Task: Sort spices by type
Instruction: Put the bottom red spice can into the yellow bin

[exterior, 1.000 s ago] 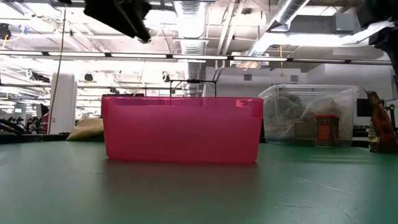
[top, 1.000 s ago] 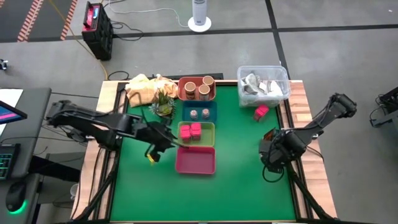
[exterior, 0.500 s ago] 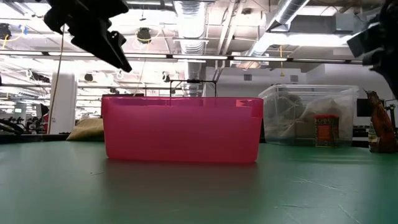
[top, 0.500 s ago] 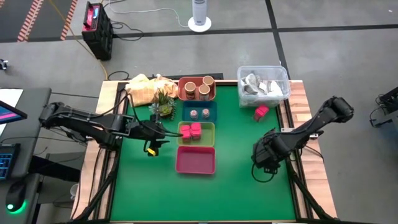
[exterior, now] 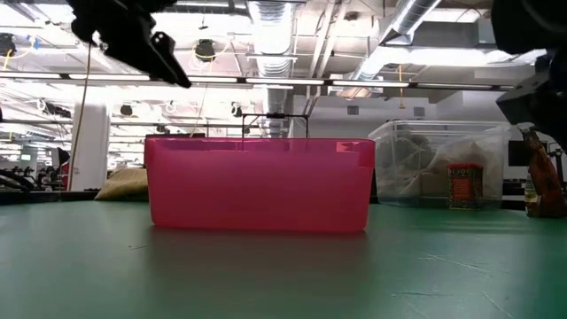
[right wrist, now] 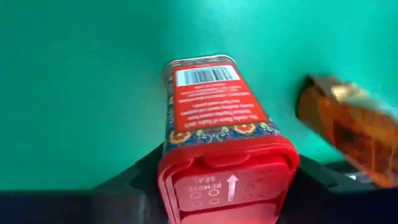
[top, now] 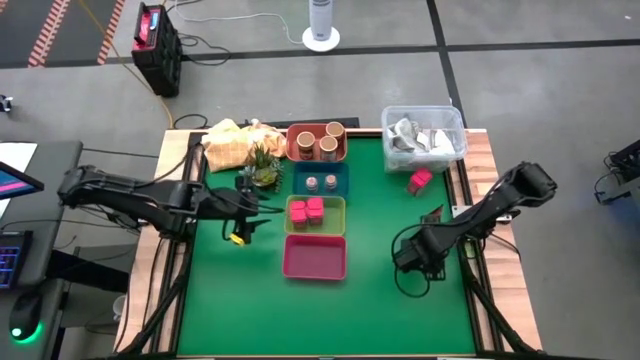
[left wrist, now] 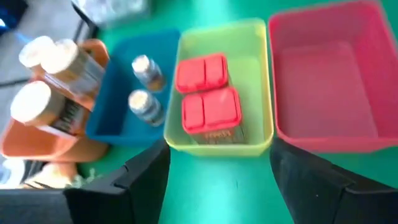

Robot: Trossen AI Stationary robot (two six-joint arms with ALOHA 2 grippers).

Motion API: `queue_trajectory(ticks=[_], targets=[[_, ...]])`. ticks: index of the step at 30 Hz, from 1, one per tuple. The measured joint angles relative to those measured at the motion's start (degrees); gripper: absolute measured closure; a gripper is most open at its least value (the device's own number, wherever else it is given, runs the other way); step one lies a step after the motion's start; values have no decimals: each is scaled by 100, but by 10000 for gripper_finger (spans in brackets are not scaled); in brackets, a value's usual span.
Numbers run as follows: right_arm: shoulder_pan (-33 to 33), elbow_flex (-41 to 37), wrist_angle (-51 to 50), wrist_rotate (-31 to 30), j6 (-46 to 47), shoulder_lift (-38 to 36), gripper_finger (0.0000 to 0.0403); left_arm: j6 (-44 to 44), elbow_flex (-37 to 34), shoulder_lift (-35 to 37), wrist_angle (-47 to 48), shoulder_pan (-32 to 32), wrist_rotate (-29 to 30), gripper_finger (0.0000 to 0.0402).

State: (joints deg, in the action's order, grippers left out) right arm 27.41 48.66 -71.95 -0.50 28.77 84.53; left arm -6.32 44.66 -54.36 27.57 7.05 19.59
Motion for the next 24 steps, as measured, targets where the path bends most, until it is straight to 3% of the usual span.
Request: queue_trajectory(ticks=[6, 9, 13, 17, 24], targets=[[-22, 784, -24, -236, -694, 112, 172, -136, 0, 502, -9, -37, -5, 145], [-114, 1358, -119, -933, -1163, 113, 172, -138, -1, 530, -26, -157, -4, 145], [-261, 1960, 36, -2391, -2612, 105, 166, -108, -491, 529, -952, -360, -343, 145], [-560, 2250, 915, -3330, -4209, 106, 157, 316, -1208, 526, -2062, -585, -1092, 146], [-1321, 2297, 2816, -3551, -6378, 149, 166, 1436, -1481, 578, -2315, -869, -1140, 146]])
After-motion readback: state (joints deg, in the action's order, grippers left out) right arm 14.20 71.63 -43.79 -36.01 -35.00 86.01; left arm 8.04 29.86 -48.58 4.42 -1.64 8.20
